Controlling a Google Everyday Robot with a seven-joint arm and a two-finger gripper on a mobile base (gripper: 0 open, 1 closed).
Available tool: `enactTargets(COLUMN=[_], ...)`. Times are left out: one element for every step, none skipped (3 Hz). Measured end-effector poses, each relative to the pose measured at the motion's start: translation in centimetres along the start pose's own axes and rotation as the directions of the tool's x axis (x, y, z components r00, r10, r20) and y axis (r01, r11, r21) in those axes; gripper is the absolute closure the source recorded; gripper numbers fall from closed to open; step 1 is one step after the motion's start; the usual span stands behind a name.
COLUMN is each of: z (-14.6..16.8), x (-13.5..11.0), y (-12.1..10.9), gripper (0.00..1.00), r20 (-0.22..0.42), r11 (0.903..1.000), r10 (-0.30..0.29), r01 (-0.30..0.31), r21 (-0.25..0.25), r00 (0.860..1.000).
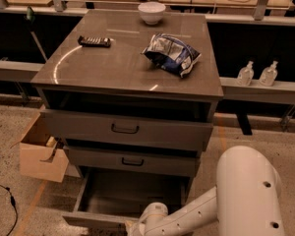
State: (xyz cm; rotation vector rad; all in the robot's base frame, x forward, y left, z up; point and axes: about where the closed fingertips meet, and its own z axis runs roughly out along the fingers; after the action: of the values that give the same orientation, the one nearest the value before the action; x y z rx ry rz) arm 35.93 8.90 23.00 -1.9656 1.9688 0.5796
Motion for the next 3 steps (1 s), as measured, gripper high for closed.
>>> enactTargets(z=[0.1, 1.4, 2.4], x=[-0.4, -0.7, -0.7], y=[0.4, 0.5, 0.2], gripper=[0.00, 0.00, 0.00], r20=[0.009, 0.006, -0.004], r11=[0.9997, 0.9978, 0.9973], r10=[-0.006, -0.016, -0.016], r01=[0.006, 0.016, 0.016], r21=[-0.026, -0.064, -0.072], r00=[1.000, 1.000, 1.000])
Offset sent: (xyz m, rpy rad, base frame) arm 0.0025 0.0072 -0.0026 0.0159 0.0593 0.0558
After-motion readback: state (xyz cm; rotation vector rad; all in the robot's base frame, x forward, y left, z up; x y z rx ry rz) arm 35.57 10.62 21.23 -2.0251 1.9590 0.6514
